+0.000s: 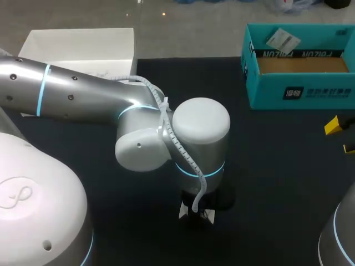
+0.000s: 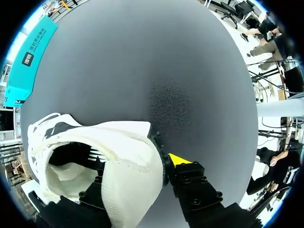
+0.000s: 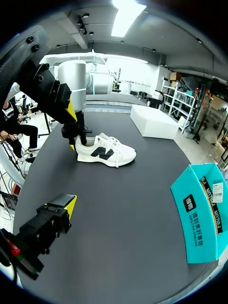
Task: Take the shoe out of the shoebox, open the shoe tongue, remove and reinsert the insole, then place the shoe into the shoebox
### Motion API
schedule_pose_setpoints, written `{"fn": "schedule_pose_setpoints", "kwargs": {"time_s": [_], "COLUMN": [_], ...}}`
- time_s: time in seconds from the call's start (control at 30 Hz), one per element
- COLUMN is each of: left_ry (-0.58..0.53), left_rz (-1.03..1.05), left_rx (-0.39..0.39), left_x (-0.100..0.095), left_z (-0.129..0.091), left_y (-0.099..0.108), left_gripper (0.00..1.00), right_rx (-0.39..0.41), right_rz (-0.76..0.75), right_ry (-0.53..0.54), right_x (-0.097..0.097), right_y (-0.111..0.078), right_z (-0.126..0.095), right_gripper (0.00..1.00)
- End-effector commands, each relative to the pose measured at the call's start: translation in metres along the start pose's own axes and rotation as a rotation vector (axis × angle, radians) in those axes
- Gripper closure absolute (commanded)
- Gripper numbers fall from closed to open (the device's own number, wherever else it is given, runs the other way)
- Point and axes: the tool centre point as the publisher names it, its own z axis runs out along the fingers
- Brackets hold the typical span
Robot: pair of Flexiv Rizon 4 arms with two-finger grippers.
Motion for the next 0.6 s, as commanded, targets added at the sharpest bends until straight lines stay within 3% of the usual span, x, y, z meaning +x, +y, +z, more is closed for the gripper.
{"fn": "schedule_pose_setpoints", "kwargs": {"time_s": [0.03,0.23,0.6], "left_ry": [0.002,0.023,0.091], "left_rz": [-0.005,-0.046,-0.134], "left_rx": [0.003,0.005,0.000], "left_x": [0.001,0.004,-0.002], "left_z": [-0.001,-0.020,-0.097], "left_y": [0.001,0.000,0.007], "left_gripper": [1.00,1.00,1.00], "right_rx": [-0.003,-0.003,-0.003], "right_rz": [0.001,0.001,0.001], "right_ry": [0.000,0.000,0.000], "right_x": [0.000,0.000,0.000], "right_y": [-0.002,-0.002,-0.002], "right_z": [0.000,0.000,0.000], "right_gripper": [0.00,0.00,0.00]}}
